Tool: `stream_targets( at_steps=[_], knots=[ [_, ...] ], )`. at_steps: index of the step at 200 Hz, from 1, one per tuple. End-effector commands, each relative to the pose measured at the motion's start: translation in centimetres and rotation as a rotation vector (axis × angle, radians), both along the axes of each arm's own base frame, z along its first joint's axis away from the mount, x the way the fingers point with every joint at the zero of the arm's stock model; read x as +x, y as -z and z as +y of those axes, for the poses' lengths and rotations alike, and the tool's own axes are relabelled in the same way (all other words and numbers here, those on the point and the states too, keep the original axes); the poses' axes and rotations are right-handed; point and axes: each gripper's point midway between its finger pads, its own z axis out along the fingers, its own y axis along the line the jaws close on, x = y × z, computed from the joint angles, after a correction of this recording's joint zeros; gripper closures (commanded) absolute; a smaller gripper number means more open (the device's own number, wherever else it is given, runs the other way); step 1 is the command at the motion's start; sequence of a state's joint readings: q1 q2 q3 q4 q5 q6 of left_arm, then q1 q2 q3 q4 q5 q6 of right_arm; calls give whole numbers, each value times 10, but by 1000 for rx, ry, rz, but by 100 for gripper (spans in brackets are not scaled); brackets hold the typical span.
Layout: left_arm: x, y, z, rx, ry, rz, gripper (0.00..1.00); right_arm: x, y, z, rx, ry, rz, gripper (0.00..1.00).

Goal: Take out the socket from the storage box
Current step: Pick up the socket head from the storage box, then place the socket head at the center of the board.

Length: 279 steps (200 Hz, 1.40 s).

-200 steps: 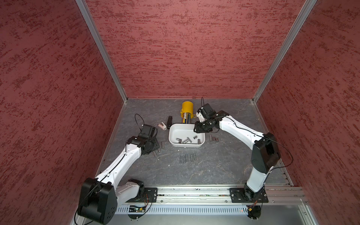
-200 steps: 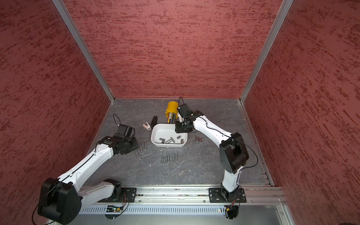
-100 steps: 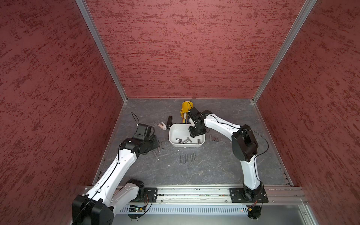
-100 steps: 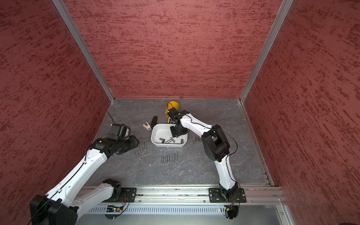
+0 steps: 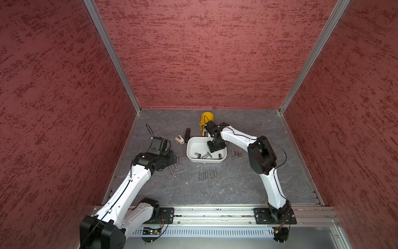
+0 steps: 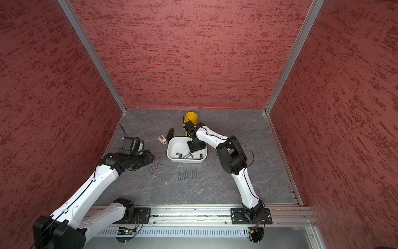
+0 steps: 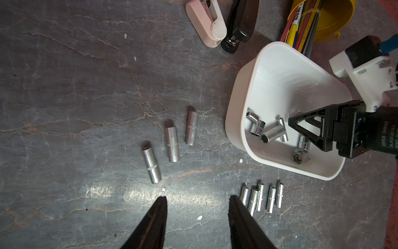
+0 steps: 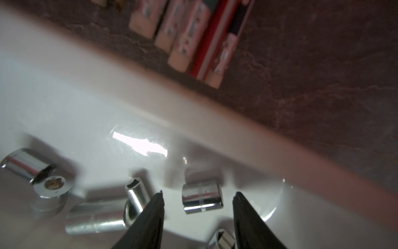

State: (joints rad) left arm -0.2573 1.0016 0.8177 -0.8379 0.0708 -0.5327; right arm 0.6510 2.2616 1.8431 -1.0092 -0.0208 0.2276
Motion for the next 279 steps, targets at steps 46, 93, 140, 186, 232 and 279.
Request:
stream_targets(
  at_steps=[46,93,140,186,232,279],
  knots=[
    [4,-5,-1,-2,18,-24,51,3,13,0,-55,-8,-10,61],
    [4,-5,-2,-3,20,-21,51,7,-11,5,-19,7,-57,77],
    [4,-6,-2,-4,22,-24,50,8,-68,5,57,26,-143,80],
    [6,-7,-7,-23,39,-32,51,-3,-103,-21,45,56,-196,80],
    [7,-4,-11,-36,56,-27,51,-14,-104,-82,16,183,-207,80],
    [6,-4,-12,-35,62,-32,50,-29,-66,-153,-9,379,-149,80]
  ],
)
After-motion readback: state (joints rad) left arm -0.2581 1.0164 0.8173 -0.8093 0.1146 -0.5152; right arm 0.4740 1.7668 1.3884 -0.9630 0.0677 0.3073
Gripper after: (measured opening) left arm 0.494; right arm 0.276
